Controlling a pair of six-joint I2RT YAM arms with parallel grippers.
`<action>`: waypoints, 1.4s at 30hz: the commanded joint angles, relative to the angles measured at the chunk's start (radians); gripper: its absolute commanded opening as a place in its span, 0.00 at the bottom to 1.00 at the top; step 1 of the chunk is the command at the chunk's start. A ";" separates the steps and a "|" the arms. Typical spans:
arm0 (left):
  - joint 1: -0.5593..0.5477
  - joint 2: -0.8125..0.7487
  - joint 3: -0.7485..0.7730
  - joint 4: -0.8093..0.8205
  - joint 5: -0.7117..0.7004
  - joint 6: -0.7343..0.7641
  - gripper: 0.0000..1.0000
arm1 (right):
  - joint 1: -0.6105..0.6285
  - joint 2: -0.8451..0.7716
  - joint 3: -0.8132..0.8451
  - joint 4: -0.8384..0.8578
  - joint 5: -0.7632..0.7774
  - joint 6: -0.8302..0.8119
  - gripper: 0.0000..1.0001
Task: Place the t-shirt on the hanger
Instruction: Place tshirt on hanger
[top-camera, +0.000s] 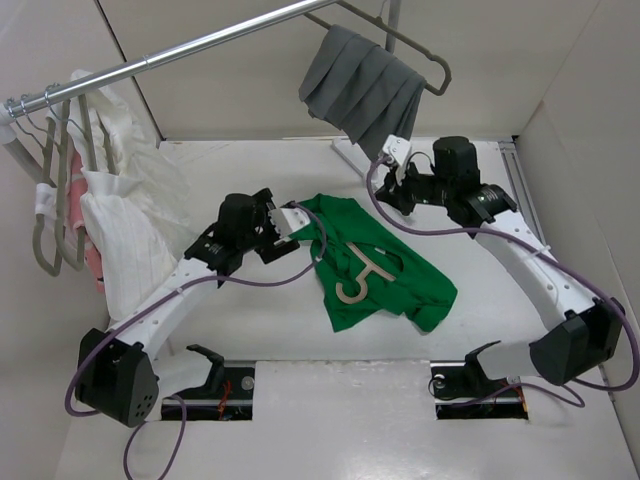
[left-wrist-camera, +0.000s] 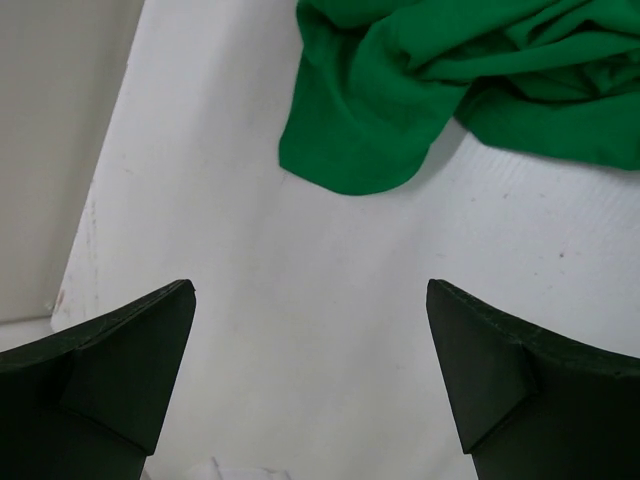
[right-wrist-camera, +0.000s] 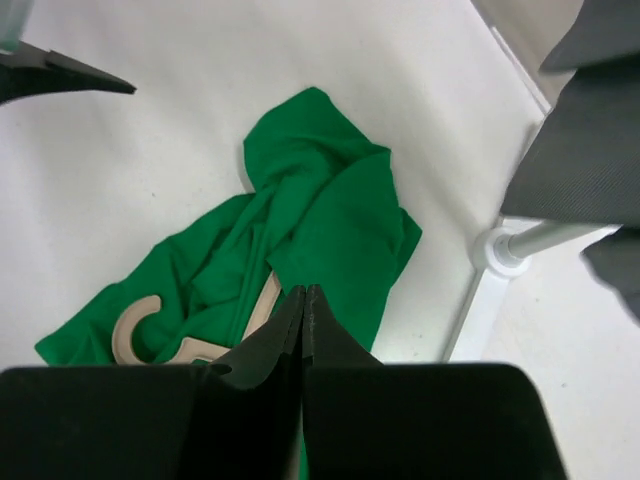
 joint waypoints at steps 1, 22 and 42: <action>-0.007 -0.004 -0.022 0.020 0.079 -0.017 1.00 | -0.020 -0.008 -0.110 0.029 0.041 -0.005 0.00; -0.041 -0.012 0.043 -0.256 0.304 0.177 0.53 | 0.066 0.285 -0.324 0.045 0.127 -0.081 0.39; -0.041 0.007 0.052 -0.245 0.295 0.178 0.51 | 0.106 0.266 -0.431 0.079 0.220 -0.025 0.40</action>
